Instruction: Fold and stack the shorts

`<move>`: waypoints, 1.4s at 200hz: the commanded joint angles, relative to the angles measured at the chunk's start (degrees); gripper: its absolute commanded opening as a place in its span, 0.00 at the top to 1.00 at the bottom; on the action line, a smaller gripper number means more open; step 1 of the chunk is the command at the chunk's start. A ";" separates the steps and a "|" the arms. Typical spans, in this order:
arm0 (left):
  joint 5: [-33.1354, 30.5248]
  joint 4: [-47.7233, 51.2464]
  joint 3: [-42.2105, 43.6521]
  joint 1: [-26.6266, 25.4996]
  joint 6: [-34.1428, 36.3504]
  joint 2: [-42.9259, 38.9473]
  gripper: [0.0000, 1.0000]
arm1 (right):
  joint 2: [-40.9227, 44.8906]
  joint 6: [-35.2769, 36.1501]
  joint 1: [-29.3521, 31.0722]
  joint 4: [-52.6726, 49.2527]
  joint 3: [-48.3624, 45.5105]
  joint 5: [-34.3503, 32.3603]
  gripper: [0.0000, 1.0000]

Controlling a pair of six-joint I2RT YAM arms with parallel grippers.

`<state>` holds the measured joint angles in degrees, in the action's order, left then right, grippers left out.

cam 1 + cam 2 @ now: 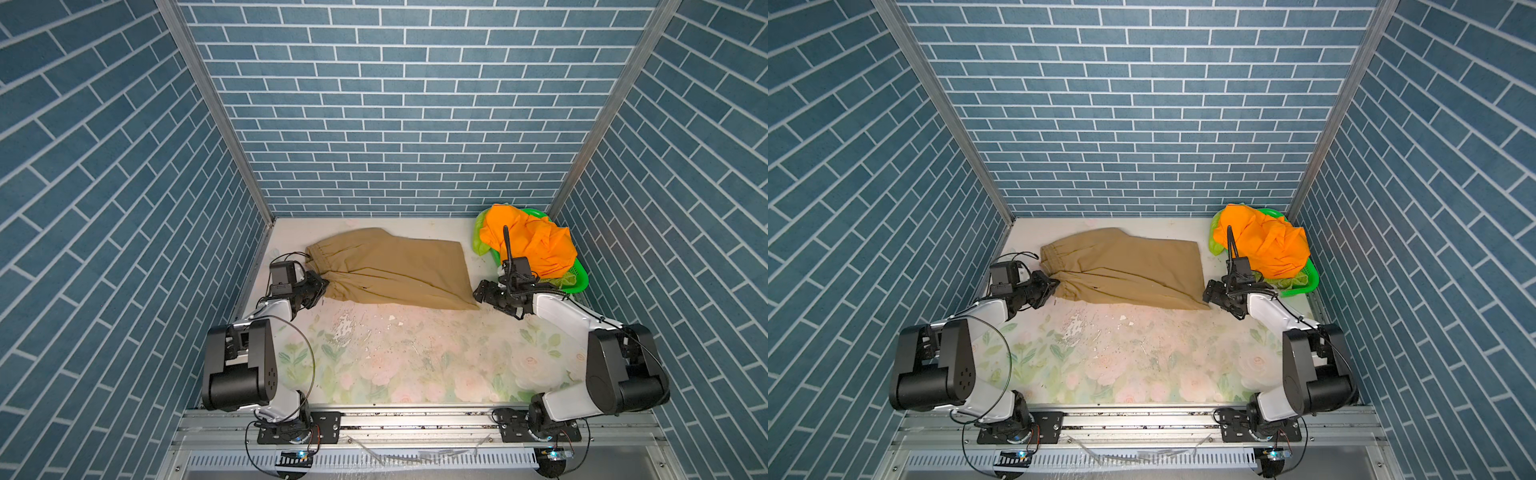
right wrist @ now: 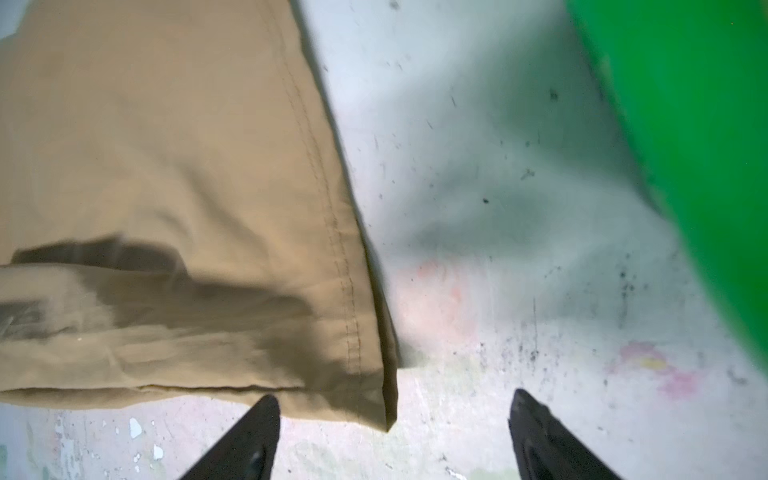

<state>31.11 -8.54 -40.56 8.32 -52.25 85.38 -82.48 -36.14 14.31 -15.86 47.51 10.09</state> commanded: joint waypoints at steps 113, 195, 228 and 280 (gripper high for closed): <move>1.04 -4.90 4.96 0.47 -2.82 -2.93 1.00 | -9.08 -49.12 10.03 31.62 -12.61 -1.48 0.03; 2.37 -4.33 4.16 0.47 -2.06 -4.86 1.00 | -14.96 -50.51 8.85 36.88 -8.41 -2.02 1.00; 2.99 0.91 -5.03 0.42 -0.21 -4.56 1.00 | -10.29 -39.29 4.43 24.58 2.58 -2.14 1.00; 2.28 5.06 -25.24 0.45 4.75 -1.45 1.00 | -12.78 -22.53 -3.05 6.34 31.61 1.73 1.00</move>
<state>35.86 -4.16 -57.93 7.68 -50.85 82.43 -95.22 -69.87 14.44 1.93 69.19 12.56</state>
